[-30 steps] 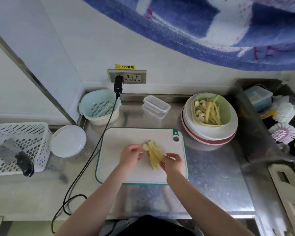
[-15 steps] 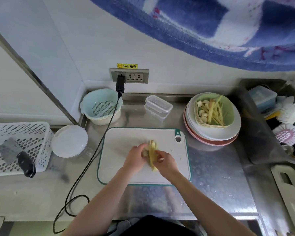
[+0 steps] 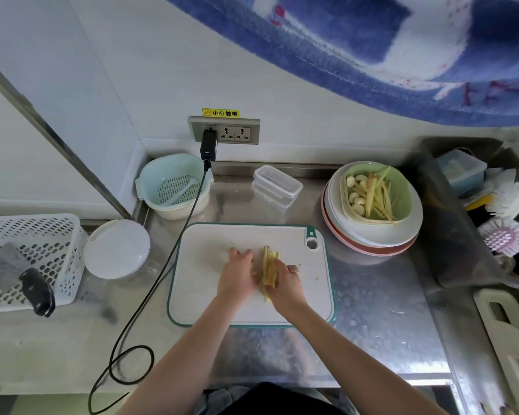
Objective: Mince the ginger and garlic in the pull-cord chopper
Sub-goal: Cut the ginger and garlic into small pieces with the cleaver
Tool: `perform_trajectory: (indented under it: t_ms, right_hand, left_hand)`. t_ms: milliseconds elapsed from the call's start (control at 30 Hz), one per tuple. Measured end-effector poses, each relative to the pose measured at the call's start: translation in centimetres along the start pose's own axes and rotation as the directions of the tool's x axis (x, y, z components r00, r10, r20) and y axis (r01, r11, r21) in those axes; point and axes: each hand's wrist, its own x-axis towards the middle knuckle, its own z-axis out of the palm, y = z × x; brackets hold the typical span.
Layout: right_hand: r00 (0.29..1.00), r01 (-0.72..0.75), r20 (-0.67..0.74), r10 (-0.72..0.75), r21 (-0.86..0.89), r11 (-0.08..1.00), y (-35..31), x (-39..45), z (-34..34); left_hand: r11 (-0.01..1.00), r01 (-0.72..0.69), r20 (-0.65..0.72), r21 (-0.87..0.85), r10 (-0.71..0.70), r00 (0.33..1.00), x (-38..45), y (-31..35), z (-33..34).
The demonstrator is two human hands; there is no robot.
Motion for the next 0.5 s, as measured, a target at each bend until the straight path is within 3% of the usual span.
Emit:
perform_trajectory:
  t_ms: [100, 233, 367, 500]
  right_hand:
    - [1.000, 0.013, 0.010, -0.013, 0.021, 1.000, 0.4, 0.2, 0.1]
    - [0.998, 0.065, 0.000, -0.065, 0.064, 0.996, 0.2, 0.1, 0.4]
    - [0.988, -0.076, -0.118, 0.100, 0.193, 0.978, 0.8, 0.4, -0.3]
    - [1.000, 0.014, -0.009, -0.012, 0.164, 0.986, -0.3, 0.3, 0.2]
  left_hand:
    - [0.987, 0.103, -0.064, -0.121, -0.111, 0.992, 0.0, -1.0, -0.6]
    - [0.974, 0.097, -0.029, -0.205, -0.105, 0.994, -0.1, -1.9, -1.3]
    - [0.958, 0.076, -0.056, -0.276, -0.095, 0.994, -0.6, -2.2, -1.4]
    - [0.944, 0.114, -0.041, -0.309, -0.133, 0.990, -0.5, -2.5, -1.3]
